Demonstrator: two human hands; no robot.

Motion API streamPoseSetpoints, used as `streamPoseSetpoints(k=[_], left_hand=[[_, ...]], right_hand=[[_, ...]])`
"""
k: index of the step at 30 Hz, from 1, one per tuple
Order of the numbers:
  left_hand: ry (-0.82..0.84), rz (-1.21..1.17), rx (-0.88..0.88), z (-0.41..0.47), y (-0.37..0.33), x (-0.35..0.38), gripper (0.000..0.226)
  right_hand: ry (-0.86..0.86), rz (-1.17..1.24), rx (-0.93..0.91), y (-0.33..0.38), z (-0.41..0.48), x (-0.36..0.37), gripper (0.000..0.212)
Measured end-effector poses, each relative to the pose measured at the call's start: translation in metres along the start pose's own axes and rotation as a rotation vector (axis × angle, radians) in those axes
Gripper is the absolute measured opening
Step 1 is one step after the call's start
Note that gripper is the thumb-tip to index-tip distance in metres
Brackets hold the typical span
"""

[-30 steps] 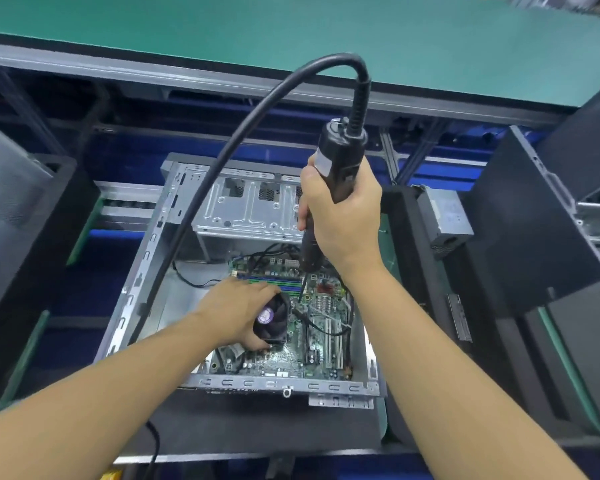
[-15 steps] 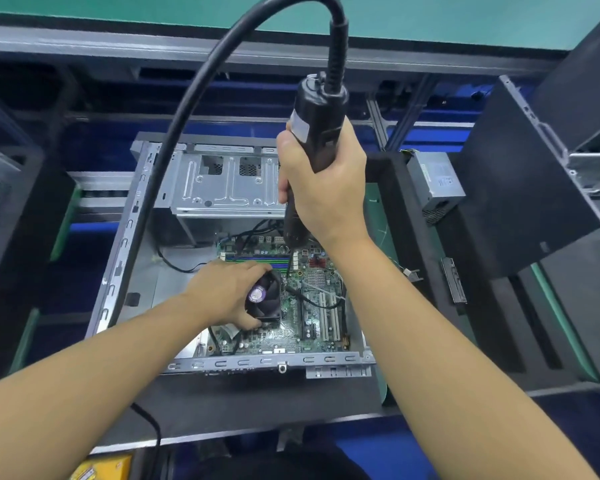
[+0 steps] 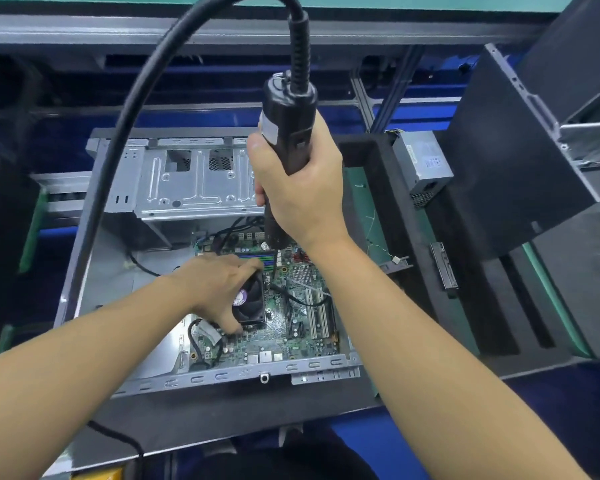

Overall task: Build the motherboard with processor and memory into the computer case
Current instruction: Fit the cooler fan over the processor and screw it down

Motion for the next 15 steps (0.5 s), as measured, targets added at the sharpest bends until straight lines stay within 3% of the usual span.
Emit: streamPoseSetpoints(k=[3,15], left_hand=[[-0.036,-0.008,0.03,0.001,-0.001,0.0,0.118],[0.085,-0.156,0.03,0.004,0.002,-0.002,0.117]], right_hand=[[0.015,0.012,-0.027,0.003,0.002,0.0,0.021],[-0.024,0.035,0.012,-0.007,0.001,-0.022,0.027]])
Point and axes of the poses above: each hand's wrist, its own z-axis towards the middle knuckle, its own x-axis out of the palm, y = z × x, the point moved 8 cm from there along z, towards the middle knuckle, and after that the axes turned 9 degrees about z, right-handed, at the moved point
